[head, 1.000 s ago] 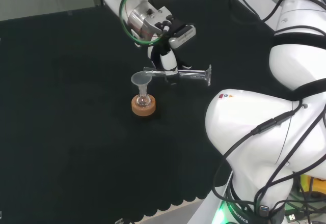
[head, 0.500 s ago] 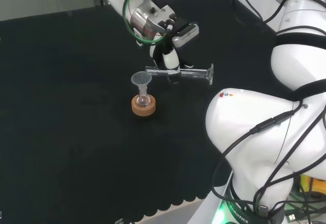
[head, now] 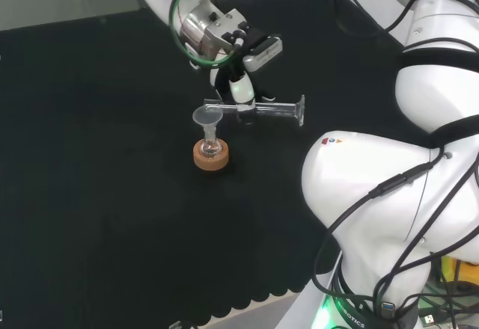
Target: Pour the water from the graduated cylinder into the round-bottom flask.
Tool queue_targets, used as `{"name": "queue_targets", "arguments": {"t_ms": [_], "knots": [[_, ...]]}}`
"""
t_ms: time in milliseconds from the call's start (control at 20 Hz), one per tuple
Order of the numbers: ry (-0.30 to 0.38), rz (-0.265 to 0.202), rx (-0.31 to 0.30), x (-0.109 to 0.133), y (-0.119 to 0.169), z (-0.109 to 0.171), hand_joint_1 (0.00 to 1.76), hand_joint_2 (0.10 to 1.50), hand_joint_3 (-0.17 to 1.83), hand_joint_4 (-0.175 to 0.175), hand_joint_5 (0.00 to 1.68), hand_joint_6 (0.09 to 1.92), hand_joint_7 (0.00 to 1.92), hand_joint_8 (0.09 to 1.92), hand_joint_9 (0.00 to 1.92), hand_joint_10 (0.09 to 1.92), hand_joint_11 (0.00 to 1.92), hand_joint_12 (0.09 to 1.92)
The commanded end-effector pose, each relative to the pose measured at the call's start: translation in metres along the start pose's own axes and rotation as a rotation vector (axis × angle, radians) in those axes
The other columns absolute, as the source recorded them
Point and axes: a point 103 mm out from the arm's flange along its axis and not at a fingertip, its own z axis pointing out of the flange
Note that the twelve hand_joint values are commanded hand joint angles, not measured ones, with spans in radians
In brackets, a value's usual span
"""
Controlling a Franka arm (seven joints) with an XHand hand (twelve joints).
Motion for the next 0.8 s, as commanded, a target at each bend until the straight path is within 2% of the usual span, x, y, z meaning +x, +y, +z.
{"name": "queue_targets", "arguments": {"t_ms": [50, 200, 350, 650, 800], "knots": [[0.005, 0.005, -0.031, -0.013, -0.003, 0.008, 1.15, 1.13, 0.00, -0.175, 0.96, 1.05, 1.21, 0.37, 1.49, 0.09, 1.36, 0.69], [0.005, -0.002, -0.106, 0.000, -0.004, 0.004, 1.15, 1.13, 0.00, -0.175, 0.96, 1.05, 1.21, 0.37, 1.49, 0.09, 1.36, 0.69], [0.022, -0.033, -0.174, 0.004, -0.006, 0.003, 1.15, 1.13, 0.00, -0.175, 0.96, 1.05, 1.21, 0.36, 1.49, 0.09, 1.36, 0.69], [0.035, -0.057, -0.289, -0.005, -0.009, 0.004, 1.15, 1.14, 0.00, -0.175, 0.96, 1.05, 1.21, 0.36, 1.49, 0.09, 1.36, 0.68], [0.063, -0.081, -0.352, -0.014, -0.010, 0.007, 1.15, 1.14, 0.00, -0.175, 0.96, 1.05, 1.21, 0.36, 1.49, 0.09, 1.36, 0.68]]}}
